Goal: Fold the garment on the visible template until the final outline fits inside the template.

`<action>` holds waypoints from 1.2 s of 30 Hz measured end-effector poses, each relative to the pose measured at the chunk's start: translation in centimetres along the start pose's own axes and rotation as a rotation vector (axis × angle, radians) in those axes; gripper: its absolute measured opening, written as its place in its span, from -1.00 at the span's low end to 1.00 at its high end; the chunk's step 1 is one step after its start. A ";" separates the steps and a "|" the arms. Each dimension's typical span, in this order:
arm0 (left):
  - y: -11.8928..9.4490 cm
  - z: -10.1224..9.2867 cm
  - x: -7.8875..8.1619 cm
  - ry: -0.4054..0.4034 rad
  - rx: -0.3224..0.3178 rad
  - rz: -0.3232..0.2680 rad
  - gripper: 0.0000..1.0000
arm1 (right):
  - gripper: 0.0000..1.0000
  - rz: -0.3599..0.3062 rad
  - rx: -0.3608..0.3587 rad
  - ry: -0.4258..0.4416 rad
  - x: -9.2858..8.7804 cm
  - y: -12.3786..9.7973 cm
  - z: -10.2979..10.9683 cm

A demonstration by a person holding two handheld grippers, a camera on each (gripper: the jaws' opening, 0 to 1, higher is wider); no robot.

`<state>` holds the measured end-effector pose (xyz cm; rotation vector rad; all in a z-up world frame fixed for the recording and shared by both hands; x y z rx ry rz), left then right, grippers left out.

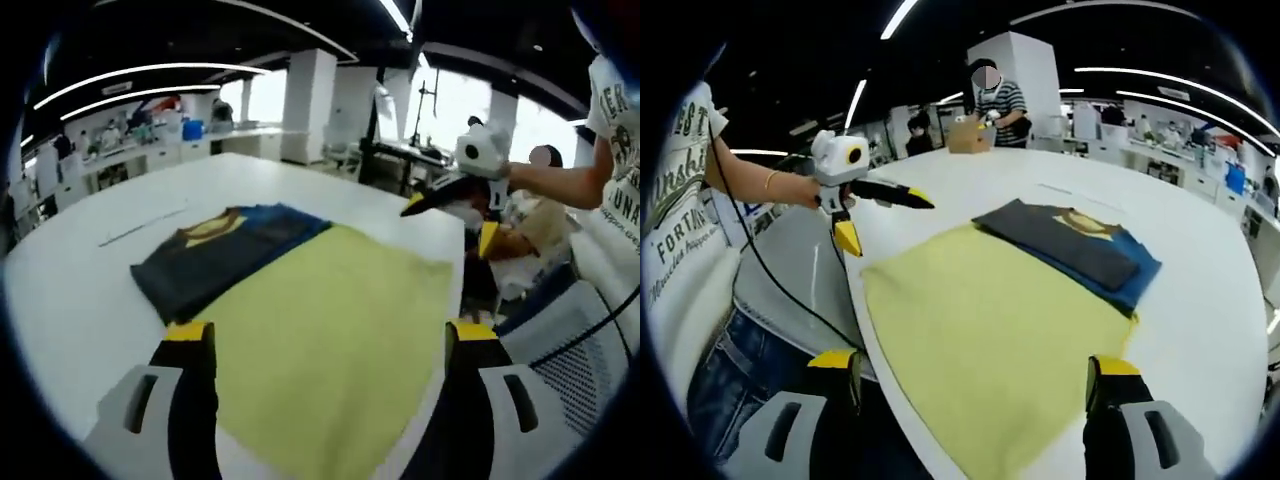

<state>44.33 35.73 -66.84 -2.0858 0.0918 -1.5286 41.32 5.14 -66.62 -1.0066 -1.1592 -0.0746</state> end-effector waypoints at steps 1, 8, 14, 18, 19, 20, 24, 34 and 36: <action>-0.1 -0.2 -0.3 -0.005 -0.004 0.005 0.75 | 0.80 0.013 0.005 -0.007 -0.3 0.0 0.1; -1.3 -1.4 -2.6 0.041 -0.041 0.104 0.50 | 0.48 0.096 0.028 -0.048 -1.8 0.0 0.6; -1.7 -2.2 -4.1 0.071 -0.054 0.180 0.28 | 0.35 0.153 0.029 -0.093 -2.9 0.1 0.7; -1.7 -2.5 -4.8 0.077 -0.063 0.209 0.07 | 0.23 0.188 0.033 -0.119 -3.7 0.1 0.7; -1.7 -2.5 -5.1 0.066 -0.058 0.222 0.02 | 0.17 0.202 0.033 -0.122 -4.0 0.1 0.7; -1.7 -2.5 -5.2 0.067 -0.059 0.227 -0.01 | 0.14 0.206 0.032 -0.125 -4.1 0.1 0.7; -1.8 -2.6 -5.6 0.098 -0.050 0.272 -0.07 | 0.04 0.240 0.030 -0.161 -4.9 0.1 0.5; -2.3 -2.6 -6.9 0.100 -0.043 0.338 -0.25 | -0.35 0.321 0.055 -0.248 -6.1 0.0 0.3; -2.4 -2.5 -7.1 0.104 -0.037 0.345 -0.29 | -0.39 0.327 0.056 -0.255 -6.2 0.0 0.2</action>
Point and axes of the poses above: the point that each gripper's makers call its tool centre point, and the gripper's own axes: y roughly forward along the fingers, z roughly to its left, x roughly out of its top, the point moved 8 cm from there along -y, roughly backward along the fingers, and after that the axes turned 10 degrees about -x, right-handed, at the moved point
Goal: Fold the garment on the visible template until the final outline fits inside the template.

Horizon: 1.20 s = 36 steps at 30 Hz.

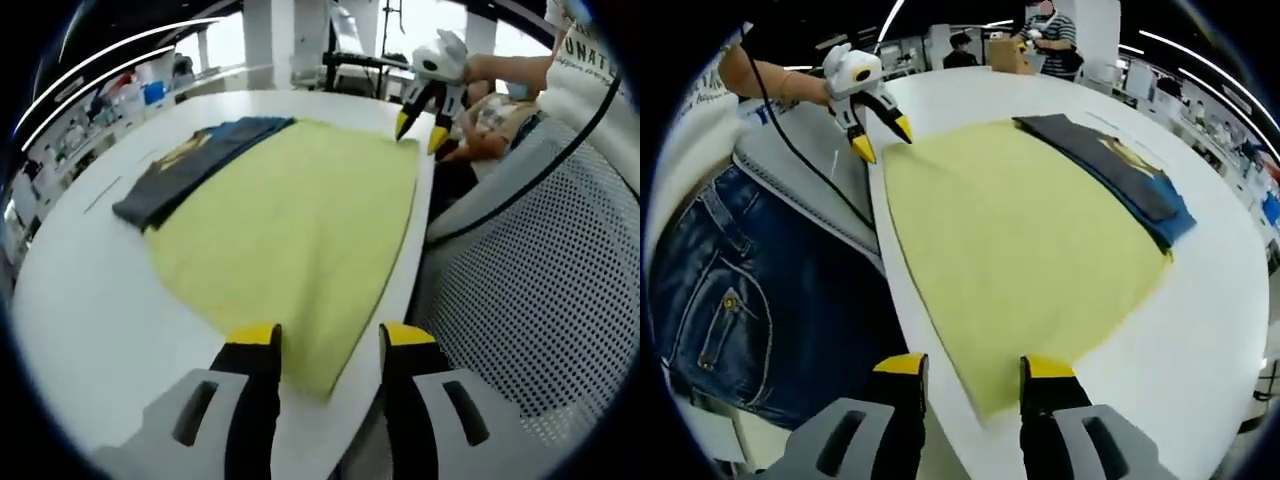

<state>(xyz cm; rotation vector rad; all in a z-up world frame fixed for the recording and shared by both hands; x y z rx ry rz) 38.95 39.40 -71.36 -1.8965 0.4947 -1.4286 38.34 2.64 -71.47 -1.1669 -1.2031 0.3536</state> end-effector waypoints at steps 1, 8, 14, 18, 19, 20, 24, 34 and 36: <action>0.0 0.0 -0.2 0.005 0.004 0.009 -0.29 | -0.41 0.009 -0.003 -0.009 -0.2 0.1 -0.1; 0.1 0.0 -1.0 0.054 0.015 0.067 -0.38 | -0.55 0.057 -0.023 -0.064 -0.9 0.4 -0.2; 0.1 0.2 -1.2 0.051 0.018 0.060 -0.47 | -0.65 0.054 -0.034 -0.067 -0.8 0.4 -0.5; 0.2 0.6 -1.1 0.052 0.021 0.075 -0.53 | -0.67 0.062 -0.032 -0.089 -0.7 0.4 -0.6; 0.2 0.6 -1.1 0.052 0.019 0.076 -0.52 | -0.67 0.064 -0.030 -0.096 -0.7 0.4 -0.6; 0.2 0.7 -1.1 0.061 0.020 0.080 -0.52 | -0.68 0.066 -0.028 -0.099 -0.7 0.4 -0.7; 0.2 0.7 -0.9 0.086 0.022 0.099 -0.60 | -0.74 0.069 -0.024 -0.108 -0.7 0.4 -0.9; 0.3 1.1 -0.7 0.069 0.040 0.116 -0.79 | -0.96 0.072 -0.032 -0.109 -0.5 0.7 -1.7; 0.4 1.3 -0.6 0.066 0.046 0.116 -0.83 | -0.99 0.070 -0.034 -0.105 -0.4 0.8 -1.9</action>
Point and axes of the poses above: the point that each gripper's makers call its tool centre point, and the gripper's own axes: y roughly forward along the fingers, z roughly to its left, x roughly out of its top, the point moved 8 cm from there along -y, roughly backward along the fingers, and after that the axes turned 10 degrees about -x, right-handed, at the moved point
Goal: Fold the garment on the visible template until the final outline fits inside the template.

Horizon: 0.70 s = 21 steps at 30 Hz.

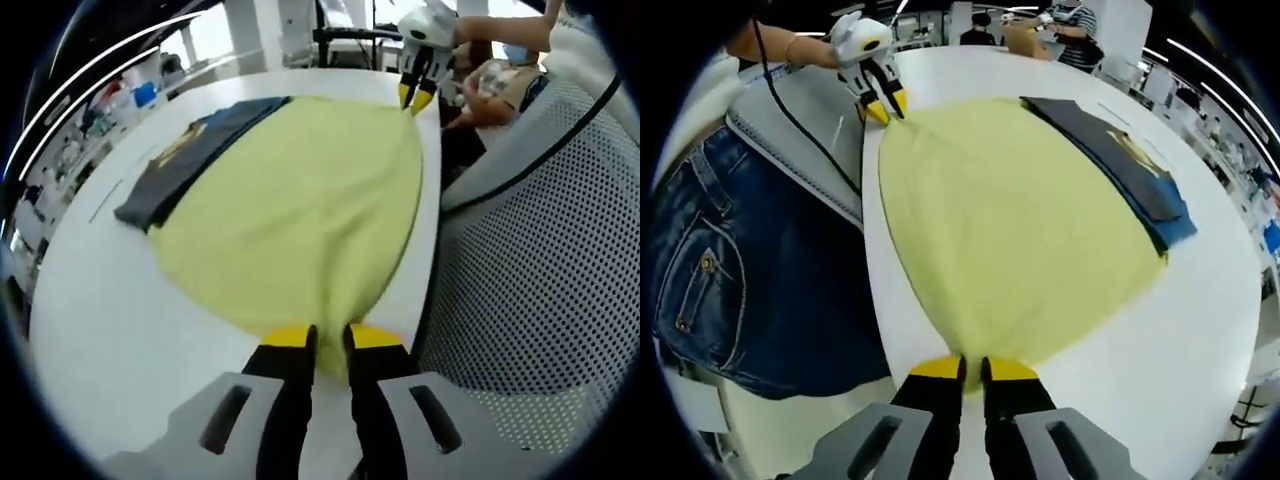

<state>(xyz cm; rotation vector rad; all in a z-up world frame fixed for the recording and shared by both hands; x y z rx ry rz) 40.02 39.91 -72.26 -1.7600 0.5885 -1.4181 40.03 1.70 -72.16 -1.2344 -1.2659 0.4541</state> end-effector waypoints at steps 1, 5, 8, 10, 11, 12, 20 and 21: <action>0.0 0.1 0.1 -0.005 0.002 0.001 -0.86 | -1.00 -0.001 -0.003 0.002 0.1 0.1 -0.1; 0.0 0.3 0.2 -0.005 0.005 0.011 -0.92 | -1.00 -0.007 -0.003 0.015 0.2 0.2 -0.3; -0.2 0.3 0.4 -0.038 -0.003 -0.006 -0.98 | -1.00 -0.014 0.006 0.052 0.1 0.2 -0.5; -0.4 0.4 0.4 -0.043 -0.004 -0.015 -0.98 | -1.00 -0.017 0.013 0.061 0.1 0.1 -0.5; -0.5 0.4 0.4 -0.043 -0.004 -0.021 -0.98 | -1.00 -0.019 0.021 0.068 0.0 0.0 -0.3; -0.6 0.4 0.2 -0.044 -0.004 -0.027 -0.98 | -1.00 -0.020 0.026 0.071 0.0 0.0 -0.2; -1.0 -0.7 0.3 -0.027 -0.019 -0.004 -0.99 | -1.00 -0.038 0.035 0.100 0.0 -0.6 0.0; -1.0 -0.7 0.3 -0.027 -0.019 -0.004 -0.99 | -1.00 -0.039 0.035 0.102 0.0 -0.7 0.1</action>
Point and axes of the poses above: the point that each gripper's makers call its tool centre point, and the gripper's own axes: y roughly forward along the fingers, z roughly to its left, x roughly out of its top, the point moved 8 cm from there along -y, roughly backward along the fingers, and after that the axes turned 10 degrees about -x, right-handed, at the moved point
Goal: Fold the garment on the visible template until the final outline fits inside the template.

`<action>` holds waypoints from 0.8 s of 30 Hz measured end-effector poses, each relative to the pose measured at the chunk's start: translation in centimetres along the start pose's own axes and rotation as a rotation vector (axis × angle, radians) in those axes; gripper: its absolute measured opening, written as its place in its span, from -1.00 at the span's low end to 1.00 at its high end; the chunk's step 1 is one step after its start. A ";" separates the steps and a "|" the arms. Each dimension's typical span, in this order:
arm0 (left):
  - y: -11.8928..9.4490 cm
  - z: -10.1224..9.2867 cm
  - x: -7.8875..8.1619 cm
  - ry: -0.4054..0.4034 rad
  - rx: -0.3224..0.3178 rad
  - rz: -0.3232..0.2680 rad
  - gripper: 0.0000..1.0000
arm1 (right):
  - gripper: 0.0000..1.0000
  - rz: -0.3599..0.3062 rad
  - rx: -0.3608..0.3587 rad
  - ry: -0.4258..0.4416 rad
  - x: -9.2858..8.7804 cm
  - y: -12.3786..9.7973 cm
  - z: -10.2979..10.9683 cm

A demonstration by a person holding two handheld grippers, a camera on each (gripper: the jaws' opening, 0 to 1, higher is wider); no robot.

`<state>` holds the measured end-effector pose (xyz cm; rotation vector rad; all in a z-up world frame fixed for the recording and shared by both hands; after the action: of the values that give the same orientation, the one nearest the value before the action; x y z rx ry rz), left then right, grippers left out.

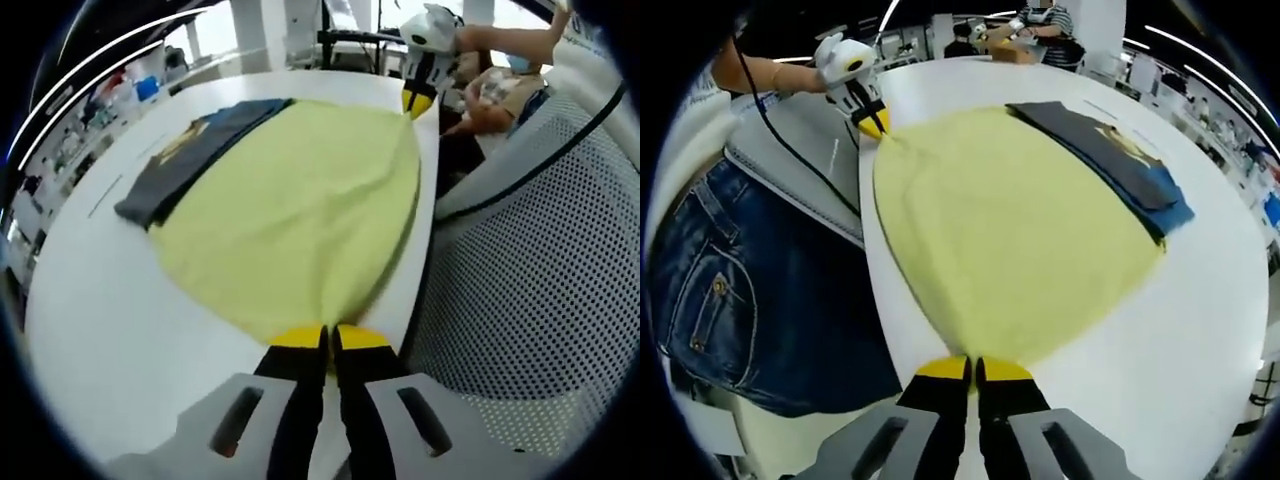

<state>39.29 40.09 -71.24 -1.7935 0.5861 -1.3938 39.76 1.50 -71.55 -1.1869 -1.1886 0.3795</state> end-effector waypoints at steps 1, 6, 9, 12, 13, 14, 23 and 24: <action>-0.1 0.0 0.1 -0.002 0.001 -0.002 -0.99 | -1.00 0.000 0.002 0.001 0.0 -0.1 0.0; -0.5 -0.4 0.3 -0.020 -0.008 -0.005 -0.99 | -1.00 0.002 0.019 -0.003 0.0 -0.4 0.4; -0.7 -0.6 0.4 -0.025 -0.017 -0.003 -0.99 | -1.00 0.002 0.034 0.000 0.0 -0.7 0.7; -0.9 -0.8 0.3 -0.031 -0.026 -0.001 -0.99 | -1.00 0.001 0.055 0.003 0.0 -1.1 1.0; -1.0 -0.9 0.3 -0.034 -0.029 -0.003 -0.99 | -1.00 0.001 0.058 0.003 0.0 -1.2 1.1; -1.1 -1.1 0.3 -0.040 -0.034 -0.006 -0.99 | -1.00 0.002 0.062 0.003 0.0 -1.3 1.2; -1.2 -2.2 0.1 -0.051 -0.076 0.005 -0.99 | -1.00 0.017 0.103 0.008 -0.3 -1.9 1.9; -1.2 -2.3 0.1 -0.054 -0.079 0.005 -0.99 | -1.00 0.016 0.105 0.008 -0.2 -2.0 2.0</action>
<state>37.02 40.06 -69.97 -1.8850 0.6243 -1.3312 37.26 1.56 -70.11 -1.1069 -1.1388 0.4439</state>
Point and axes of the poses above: the point that each gripper's makers call its tool centre point, and the gripper's own axes: y roughly forward along the fingers, z roughly to its left, x roughly out of its top, the point moved 8 cm from there along -y, roughly backward along the fingers, and after that the axes turned 10 degrees about -x, right-handed, at the moved point
